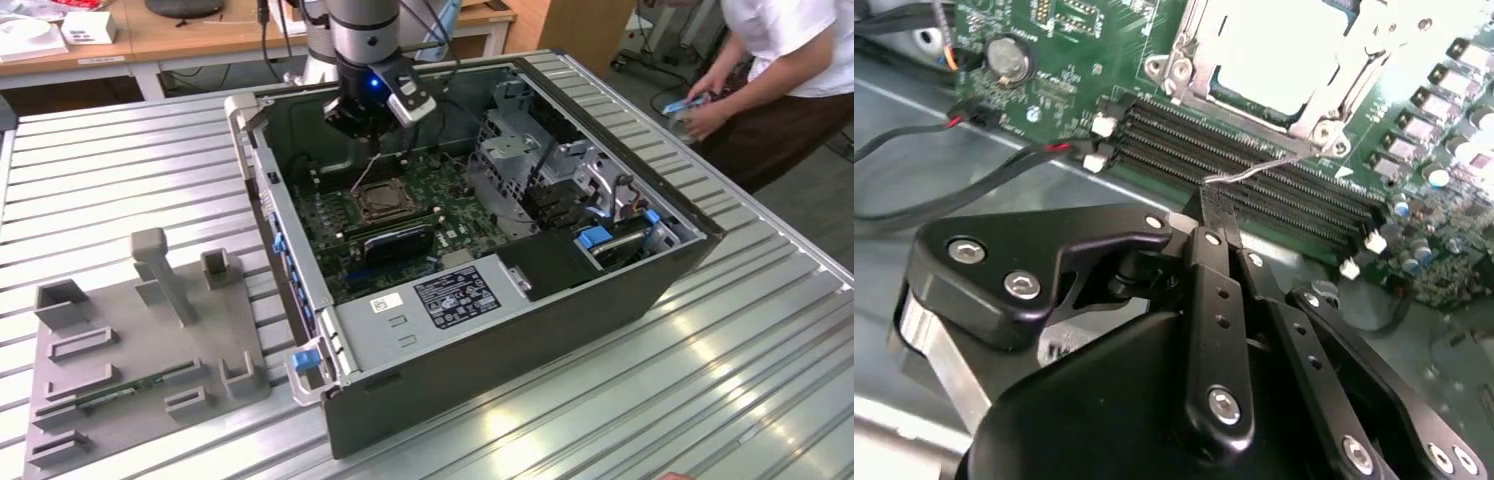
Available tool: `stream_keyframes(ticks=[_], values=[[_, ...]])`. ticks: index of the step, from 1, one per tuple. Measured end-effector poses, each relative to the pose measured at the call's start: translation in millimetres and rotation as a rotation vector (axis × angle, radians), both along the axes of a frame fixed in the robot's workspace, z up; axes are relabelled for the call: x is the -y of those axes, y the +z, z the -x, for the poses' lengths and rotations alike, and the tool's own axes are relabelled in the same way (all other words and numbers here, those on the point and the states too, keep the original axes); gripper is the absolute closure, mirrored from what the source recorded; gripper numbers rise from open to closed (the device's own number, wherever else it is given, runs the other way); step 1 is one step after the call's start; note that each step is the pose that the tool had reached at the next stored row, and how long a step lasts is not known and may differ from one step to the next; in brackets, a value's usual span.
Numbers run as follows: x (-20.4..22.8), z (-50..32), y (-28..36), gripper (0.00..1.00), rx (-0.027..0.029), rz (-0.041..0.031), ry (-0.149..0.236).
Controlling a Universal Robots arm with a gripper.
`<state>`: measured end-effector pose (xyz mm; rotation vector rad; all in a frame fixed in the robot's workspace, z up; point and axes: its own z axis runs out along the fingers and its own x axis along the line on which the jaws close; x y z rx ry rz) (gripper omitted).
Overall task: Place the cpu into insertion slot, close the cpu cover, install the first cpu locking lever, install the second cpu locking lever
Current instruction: 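Install the first cpu locking lever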
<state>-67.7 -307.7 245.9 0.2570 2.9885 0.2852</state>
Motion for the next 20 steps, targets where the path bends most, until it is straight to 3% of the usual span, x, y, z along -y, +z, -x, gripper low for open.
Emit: stream_keyframes(ticks=[4, 10, 17, 20], values=[[-0.5, 0.4, 6.9, 0.89, 0.0034, -0.0002, 0.000], [0.9, 14.8, 7.0, 0.89, 0.0294, -0.0001, 0.000], [14.6, 22.7, 6.4, 0.89, 0.0472, -0.0003, 0.000], [17.2, 27.1, 3.3, 0.89, 0.0522, -0.0005, 0.000]])
